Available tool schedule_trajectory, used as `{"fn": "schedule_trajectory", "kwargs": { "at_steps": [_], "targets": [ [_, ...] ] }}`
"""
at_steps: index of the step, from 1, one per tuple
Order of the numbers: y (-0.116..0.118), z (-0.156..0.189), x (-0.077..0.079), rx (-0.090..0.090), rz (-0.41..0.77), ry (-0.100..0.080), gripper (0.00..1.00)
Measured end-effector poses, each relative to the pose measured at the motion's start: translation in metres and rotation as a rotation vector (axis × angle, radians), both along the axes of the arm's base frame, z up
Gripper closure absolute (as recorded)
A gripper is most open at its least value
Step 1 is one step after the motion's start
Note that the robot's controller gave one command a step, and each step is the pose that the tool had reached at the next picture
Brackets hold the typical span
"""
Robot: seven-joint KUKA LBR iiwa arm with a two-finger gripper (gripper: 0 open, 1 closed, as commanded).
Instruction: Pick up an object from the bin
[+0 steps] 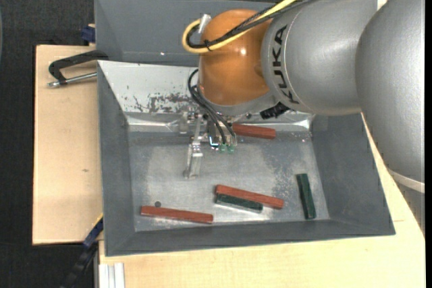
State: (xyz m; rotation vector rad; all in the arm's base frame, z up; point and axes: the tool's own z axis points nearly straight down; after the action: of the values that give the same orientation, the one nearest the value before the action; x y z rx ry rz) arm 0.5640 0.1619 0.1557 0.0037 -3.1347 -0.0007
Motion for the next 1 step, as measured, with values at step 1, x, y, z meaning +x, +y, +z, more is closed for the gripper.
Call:
{"fn": "schedule_trajectory", "kwargs": {
  "at_steps": [1],
  "targets": [
    [-0.0006, 0.0048, 0.0020, 0.001, -0.002, -0.008, 0.00]
  ]
}}
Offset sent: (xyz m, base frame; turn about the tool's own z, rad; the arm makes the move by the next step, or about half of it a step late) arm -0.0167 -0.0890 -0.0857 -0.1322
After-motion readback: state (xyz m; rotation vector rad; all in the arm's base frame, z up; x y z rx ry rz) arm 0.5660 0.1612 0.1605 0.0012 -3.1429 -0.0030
